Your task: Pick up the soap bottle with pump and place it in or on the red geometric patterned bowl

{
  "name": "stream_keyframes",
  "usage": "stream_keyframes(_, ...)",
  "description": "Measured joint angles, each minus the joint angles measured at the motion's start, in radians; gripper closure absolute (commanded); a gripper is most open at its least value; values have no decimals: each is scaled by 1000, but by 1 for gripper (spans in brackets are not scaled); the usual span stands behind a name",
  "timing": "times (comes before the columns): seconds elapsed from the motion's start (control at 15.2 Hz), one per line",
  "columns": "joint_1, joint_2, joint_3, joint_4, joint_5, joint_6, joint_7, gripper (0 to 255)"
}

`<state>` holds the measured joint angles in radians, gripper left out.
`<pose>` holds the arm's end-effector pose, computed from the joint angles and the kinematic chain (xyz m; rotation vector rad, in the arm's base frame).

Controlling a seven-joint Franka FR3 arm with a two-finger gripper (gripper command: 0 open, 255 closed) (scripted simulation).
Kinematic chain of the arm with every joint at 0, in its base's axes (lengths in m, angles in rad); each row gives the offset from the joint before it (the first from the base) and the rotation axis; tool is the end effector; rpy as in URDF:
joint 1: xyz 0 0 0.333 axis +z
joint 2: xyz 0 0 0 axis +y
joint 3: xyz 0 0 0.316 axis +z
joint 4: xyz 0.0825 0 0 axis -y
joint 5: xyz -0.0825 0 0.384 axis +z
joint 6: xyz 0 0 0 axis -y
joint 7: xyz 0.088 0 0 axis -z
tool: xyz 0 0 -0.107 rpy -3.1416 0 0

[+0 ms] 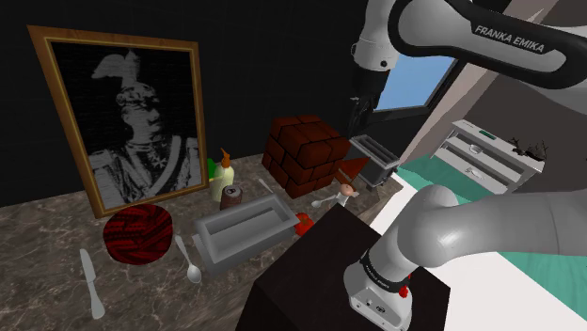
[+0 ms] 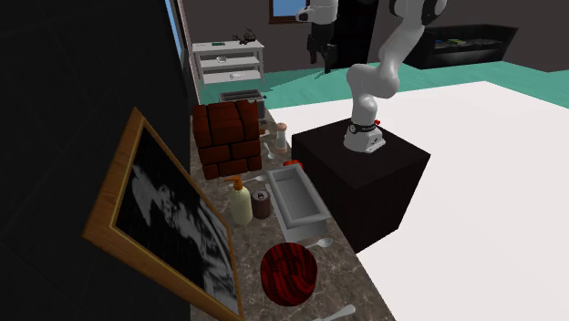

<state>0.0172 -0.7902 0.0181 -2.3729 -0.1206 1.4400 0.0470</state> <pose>0.2906 -0.0023 0.5745 2.9956 -0.0377 -0.2064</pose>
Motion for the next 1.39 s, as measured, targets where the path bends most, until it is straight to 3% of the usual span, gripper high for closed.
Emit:
stream_keyframes(0.13,1,9,0,-4,2,14,2,0)
stream_keyframes(0.46,3,117,-17,-43,6,175,2,0)
stream_keyframes(0.86,7,308,-32,-42,17,386,2,0)
stream_keyframes(1.39,18,597,-40,44,44,618,-5,0)
